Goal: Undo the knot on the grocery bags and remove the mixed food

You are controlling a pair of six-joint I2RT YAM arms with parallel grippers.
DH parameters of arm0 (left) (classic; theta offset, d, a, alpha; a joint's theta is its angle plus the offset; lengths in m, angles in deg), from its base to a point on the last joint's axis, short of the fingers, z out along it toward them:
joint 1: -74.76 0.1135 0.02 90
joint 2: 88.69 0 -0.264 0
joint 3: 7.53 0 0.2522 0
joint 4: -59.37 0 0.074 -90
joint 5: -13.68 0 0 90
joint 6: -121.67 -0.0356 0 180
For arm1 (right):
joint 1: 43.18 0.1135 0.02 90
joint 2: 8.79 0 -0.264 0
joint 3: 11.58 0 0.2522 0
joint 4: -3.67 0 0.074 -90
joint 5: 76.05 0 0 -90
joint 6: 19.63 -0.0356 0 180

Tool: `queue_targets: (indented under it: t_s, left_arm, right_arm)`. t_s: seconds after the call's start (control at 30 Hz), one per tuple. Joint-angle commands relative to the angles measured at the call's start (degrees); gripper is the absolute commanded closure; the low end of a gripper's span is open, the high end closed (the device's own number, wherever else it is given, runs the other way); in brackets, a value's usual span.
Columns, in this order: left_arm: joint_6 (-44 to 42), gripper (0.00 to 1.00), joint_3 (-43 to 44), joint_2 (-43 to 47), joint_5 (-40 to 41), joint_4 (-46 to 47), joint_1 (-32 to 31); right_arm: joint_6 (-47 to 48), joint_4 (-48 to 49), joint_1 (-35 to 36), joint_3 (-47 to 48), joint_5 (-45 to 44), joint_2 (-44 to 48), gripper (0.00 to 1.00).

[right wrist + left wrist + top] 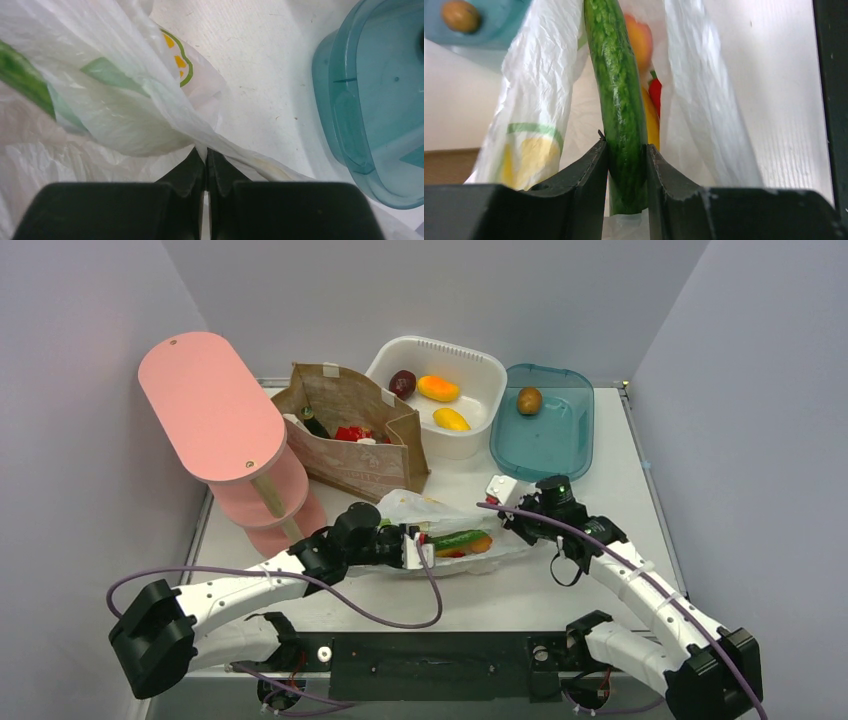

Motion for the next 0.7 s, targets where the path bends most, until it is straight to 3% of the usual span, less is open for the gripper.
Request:
queue_targets:
  t_s: [0.0, 0.1, 0.2, 0.33, 0.43, 0.5, 0.67]
  left_arm:
    - [0.5, 1.00, -2.5, 4.2, 0.2, 15.6, -1.1]
    - [-0.1, 1.00, -2.9, 4.7, 0.5, 18.0, -1.6]
    - [4.4, 1.00, -1.8, 3.7, 2.7, 20.9, -2.2]
    - [14.5, 1.00, 2.1, 0.5, 6.3, 22.8, -1.8]
    - [19.3, 1.00, 3.6, -1.6, 7.1, 24.4, -2.1]
    - [21.0, 1.00, 3.6, -2.7, 8.0, 25.4, -2.8]
    - [21.8, 1.00, 2.8, -3.6, 11.6, 28.1, -2.9]
  right_arm:
    - [-1.0, 1.4, 0.1, 0.1, -5.8, -2.2, 1.00]
    - [-3.2, 1.0, -0.2, 1.3, -7.0, -4.2, 1.00]
    - [-3.4, 0.1, -0.5, 2.2, -2.7, -4.3, 1.00]
    - [-3.9, 1.6, -1.1, 0.5, 1.4, 0.6, 0.81]
    - [-8.7, 2.4, -1.2, 2.2, 2.6, 3.1, 0.56]
    - [-11.5, 2.2, -1.3, 4.6, 4.2, 3.4, 0.46]
    - [-17.5, 1.9, -1.7, 9.1, 7.2, 4.4, 0.34]
